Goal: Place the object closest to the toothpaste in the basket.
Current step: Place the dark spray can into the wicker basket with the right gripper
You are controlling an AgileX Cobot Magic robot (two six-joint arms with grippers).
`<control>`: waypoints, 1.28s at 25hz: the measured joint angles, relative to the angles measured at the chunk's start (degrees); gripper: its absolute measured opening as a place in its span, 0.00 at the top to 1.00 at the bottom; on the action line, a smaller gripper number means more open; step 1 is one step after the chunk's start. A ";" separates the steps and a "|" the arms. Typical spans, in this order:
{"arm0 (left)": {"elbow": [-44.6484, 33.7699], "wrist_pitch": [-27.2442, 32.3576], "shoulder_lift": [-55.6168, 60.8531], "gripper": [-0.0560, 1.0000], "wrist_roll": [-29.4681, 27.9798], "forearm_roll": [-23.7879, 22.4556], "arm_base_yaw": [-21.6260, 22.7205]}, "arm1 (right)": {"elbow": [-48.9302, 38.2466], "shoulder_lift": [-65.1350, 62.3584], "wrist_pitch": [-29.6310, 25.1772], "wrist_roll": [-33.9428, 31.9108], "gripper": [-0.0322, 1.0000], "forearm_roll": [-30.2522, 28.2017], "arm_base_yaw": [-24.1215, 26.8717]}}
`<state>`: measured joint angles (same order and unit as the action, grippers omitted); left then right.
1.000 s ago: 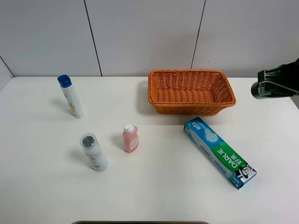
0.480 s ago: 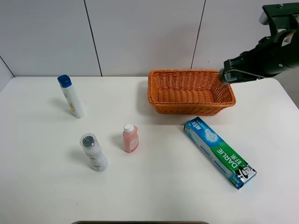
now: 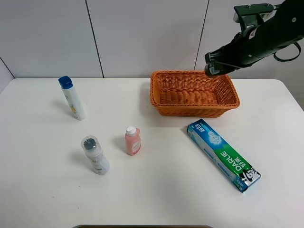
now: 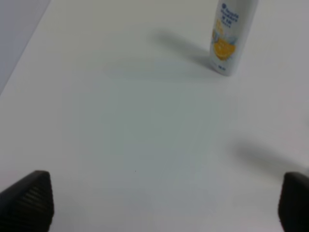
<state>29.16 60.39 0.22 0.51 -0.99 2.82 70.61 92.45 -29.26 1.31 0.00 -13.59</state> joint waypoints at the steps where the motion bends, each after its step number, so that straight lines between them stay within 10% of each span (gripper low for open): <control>1: 0.00 0.00 0.00 0.06 0.00 0.00 0.00 | 1.03 1.16 0.19 0.06 0.62 0.00 0.00; 32: 0.00 0.00 0.00 0.06 0.00 -0.06 0.00 | 11.85 29.05 6.21 1.69 0.62 4.27 -1.65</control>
<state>29.16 60.39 0.22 0.51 -1.05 2.82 82.46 121.49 -23.05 3.00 4.27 -15.24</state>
